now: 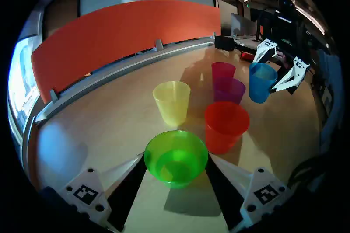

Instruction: Pour water

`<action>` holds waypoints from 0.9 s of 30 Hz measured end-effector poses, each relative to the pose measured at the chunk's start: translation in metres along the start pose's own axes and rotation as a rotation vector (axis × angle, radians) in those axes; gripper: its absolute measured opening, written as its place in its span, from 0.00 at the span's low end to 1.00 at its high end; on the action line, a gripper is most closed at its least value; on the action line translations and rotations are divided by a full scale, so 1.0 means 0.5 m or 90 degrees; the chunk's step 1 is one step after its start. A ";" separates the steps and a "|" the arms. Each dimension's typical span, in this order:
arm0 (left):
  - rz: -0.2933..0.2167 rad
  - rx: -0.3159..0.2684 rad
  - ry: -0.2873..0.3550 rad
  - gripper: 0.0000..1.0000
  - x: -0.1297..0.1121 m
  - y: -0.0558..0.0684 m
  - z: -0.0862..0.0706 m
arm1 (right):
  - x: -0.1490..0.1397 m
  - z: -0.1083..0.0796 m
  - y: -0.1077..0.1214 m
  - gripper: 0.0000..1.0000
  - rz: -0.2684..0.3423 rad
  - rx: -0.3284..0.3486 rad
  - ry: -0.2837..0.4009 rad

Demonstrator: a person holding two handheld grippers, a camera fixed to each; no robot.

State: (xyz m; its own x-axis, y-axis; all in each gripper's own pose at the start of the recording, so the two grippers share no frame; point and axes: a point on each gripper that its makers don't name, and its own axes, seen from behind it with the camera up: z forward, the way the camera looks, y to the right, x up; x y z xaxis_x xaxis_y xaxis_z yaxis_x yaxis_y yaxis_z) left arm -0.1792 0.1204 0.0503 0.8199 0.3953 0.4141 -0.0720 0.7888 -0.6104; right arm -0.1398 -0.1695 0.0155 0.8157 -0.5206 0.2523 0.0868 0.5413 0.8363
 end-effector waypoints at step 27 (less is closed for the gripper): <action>-0.034 0.000 -0.008 1.00 -0.038 -0.011 -0.025 | -0.029 0.017 -0.009 0.91 0.015 0.004 -0.017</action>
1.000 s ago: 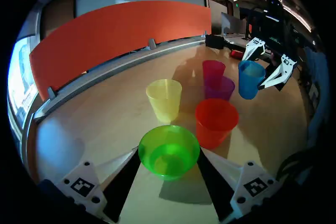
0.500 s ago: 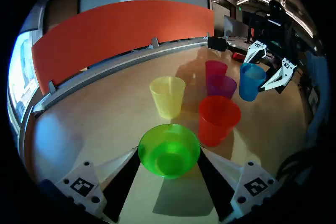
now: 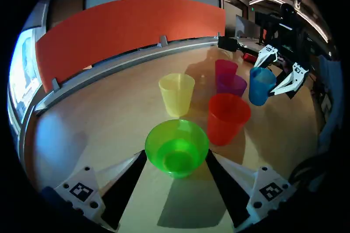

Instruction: Pour water

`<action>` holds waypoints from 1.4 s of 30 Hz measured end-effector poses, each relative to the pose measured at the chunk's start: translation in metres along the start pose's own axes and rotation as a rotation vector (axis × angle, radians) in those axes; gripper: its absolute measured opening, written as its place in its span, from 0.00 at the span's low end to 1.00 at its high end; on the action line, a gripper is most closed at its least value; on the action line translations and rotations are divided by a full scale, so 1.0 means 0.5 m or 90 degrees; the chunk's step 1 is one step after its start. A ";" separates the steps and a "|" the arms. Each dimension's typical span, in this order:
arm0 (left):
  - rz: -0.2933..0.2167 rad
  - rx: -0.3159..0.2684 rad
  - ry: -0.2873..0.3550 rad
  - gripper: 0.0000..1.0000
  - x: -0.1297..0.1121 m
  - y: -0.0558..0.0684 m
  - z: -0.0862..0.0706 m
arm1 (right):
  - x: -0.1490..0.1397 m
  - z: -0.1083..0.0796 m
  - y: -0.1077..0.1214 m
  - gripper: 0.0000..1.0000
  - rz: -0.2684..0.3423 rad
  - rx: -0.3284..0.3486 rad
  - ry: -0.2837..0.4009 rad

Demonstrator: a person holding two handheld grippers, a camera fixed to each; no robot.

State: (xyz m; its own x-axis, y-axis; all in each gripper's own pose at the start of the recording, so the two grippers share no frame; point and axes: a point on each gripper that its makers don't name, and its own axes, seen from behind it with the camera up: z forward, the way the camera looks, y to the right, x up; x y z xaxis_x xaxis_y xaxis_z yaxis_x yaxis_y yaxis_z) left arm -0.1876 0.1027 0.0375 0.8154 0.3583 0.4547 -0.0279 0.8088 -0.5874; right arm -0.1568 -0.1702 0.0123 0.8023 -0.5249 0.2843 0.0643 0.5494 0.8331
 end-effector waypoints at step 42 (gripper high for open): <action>-0.021 0.016 0.028 1.00 -0.013 0.029 -0.090 | -0.079 -0.016 -0.012 1.00 0.025 -0.026 -0.027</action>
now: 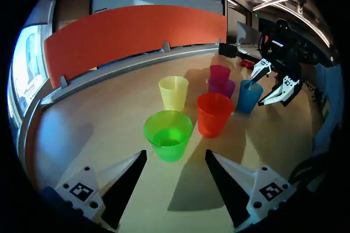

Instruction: Pour water

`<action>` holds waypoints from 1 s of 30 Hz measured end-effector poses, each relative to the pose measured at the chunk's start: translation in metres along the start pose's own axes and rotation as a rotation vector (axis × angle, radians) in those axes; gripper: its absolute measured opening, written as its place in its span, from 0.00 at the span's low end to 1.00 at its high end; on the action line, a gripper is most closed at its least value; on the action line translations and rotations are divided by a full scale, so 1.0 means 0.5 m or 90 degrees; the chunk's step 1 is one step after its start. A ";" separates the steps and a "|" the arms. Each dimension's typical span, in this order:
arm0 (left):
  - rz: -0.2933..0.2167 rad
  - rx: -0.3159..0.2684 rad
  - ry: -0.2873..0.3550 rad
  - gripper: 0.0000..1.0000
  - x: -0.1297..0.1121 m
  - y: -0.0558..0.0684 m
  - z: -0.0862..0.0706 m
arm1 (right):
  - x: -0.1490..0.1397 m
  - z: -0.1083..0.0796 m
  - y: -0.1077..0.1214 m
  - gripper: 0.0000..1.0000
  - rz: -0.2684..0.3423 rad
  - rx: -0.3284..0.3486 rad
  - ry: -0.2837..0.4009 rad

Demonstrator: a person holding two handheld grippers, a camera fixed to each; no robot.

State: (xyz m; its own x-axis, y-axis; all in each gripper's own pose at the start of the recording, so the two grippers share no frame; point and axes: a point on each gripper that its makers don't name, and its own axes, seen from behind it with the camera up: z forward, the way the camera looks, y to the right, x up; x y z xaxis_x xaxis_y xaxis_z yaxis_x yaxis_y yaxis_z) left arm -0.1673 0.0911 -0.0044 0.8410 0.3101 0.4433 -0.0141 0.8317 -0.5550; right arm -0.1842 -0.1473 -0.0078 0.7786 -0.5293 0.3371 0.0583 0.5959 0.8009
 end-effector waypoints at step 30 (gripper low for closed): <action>-0.009 0.106 0.117 1.00 0.037 0.006 -0.135 | -0.001 -0.154 -0.010 1.00 0.060 -0.160 0.128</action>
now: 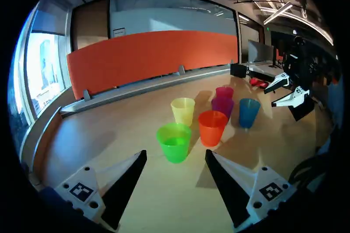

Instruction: Pour water

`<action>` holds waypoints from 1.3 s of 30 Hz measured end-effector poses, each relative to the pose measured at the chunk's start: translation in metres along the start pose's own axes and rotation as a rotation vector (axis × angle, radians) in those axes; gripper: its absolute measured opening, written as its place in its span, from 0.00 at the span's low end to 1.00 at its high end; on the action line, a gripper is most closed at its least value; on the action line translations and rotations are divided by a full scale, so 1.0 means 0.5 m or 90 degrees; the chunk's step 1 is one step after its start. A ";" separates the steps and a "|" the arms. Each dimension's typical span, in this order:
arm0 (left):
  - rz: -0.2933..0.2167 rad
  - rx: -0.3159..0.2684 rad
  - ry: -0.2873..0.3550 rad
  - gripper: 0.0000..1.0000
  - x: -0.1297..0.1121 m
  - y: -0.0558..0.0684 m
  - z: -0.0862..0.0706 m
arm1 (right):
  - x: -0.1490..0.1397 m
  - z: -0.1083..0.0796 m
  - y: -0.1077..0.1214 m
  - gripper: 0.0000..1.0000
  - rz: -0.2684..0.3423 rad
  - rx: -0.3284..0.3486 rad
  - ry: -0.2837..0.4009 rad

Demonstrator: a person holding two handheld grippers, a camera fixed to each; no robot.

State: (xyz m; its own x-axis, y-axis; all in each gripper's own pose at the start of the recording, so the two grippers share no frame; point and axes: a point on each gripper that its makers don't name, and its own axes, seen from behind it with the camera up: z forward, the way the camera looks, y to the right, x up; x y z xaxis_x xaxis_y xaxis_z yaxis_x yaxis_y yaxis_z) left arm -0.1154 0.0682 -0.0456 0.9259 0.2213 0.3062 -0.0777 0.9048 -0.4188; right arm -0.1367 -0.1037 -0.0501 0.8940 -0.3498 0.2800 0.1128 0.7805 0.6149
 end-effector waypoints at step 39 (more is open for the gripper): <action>-0.050 0.222 0.250 0.99 0.182 -0.053 -0.110 | 0.197 -0.205 0.204 1.00 0.140 -0.450 0.326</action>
State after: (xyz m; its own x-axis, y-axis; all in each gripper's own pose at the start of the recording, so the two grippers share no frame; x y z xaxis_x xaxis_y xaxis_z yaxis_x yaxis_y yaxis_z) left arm -0.0088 0.0443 -0.0539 0.9974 0.0556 -0.0458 -0.0591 0.9952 -0.0779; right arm 0.0072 -0.0052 -0.0354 0.9917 -0.0131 -0.1283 0.0055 0.9983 -0.0589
